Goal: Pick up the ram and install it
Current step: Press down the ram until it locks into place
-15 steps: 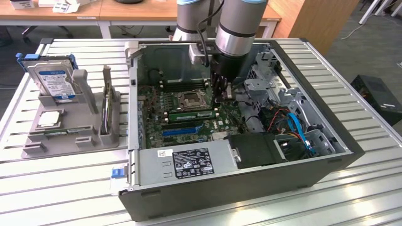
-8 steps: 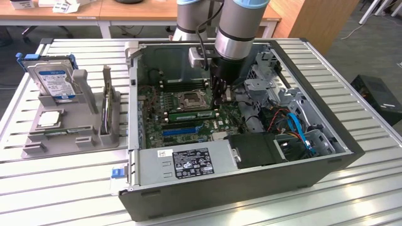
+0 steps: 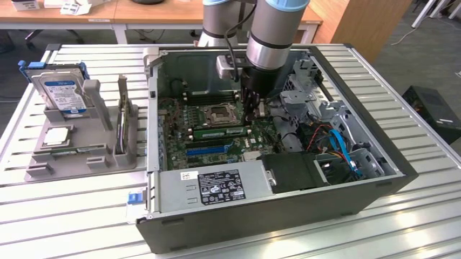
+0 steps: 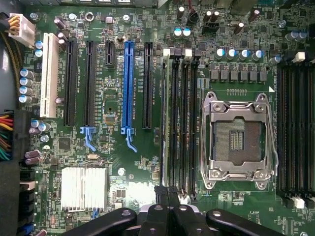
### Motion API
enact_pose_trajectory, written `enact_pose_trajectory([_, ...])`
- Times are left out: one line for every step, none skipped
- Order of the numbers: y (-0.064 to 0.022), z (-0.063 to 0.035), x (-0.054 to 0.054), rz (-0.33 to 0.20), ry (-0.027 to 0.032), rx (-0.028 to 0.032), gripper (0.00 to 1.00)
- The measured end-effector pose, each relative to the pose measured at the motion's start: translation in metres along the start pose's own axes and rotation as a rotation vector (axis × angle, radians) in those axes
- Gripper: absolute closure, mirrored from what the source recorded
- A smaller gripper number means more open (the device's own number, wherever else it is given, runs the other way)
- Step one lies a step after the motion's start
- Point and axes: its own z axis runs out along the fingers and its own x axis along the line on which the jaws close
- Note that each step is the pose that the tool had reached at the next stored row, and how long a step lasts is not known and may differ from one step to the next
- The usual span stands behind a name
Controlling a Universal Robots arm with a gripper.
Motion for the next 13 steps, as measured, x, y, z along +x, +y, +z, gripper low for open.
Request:
enact_pose_trajectory([-0.0011,0.0000,0.0000,0.000,-0.0001,0.0000,0.89])
enact_pose_trajectory([-0.0022,0.0000,0.0000,0.000,-0.0001,0.0001,0.89])
enact_pose_trajectory([-0.0023,0.0000,0.0000,0.000,-0.0002,0.0001,0.89])
enact_pose_trajectory([-0.0023,0.0000,0.0000,0.000,-0.0002,0.0000,0.89])
enact_pose_trajectory([-0.0023,0.0000,0.0000,0.000,-0.0002,0.0000,0.89])
enact_pose_trajectory([-0.0024,0.0003,0.0000,0.000,-0.0004,0.0001,0.89])
enact_pose_trajectory([-0.0024,0.0013,-0.0001,0.000,-0.0005,0.0001,0.89])
enact_pose_trajectory([-0.0025,0.0035,0.0000,0.000,0.0000,0.0000,0.89])
enact_pose_trajectory([-0.0026,0.0046,0.0000,0.000,-0.0002,0.0000,0.89])
enact_pose_trajectory([-0.0026,0.0058,0.0000,0.000,-0.0002,0.0000,0.89])
enact_pose_trajectory([-0.0027,0.0069,0.0000,0.000,-0.0003,0.0001,0.89])
enact_pose_trajectory([-0.0027,0.0079,0.0000,0.000,-0.0002,0.0001,0.89])
enact_pose_trajectory([-0.0027,0.0084,0.0000,0.000,-0.0002,0.0000,0.89])
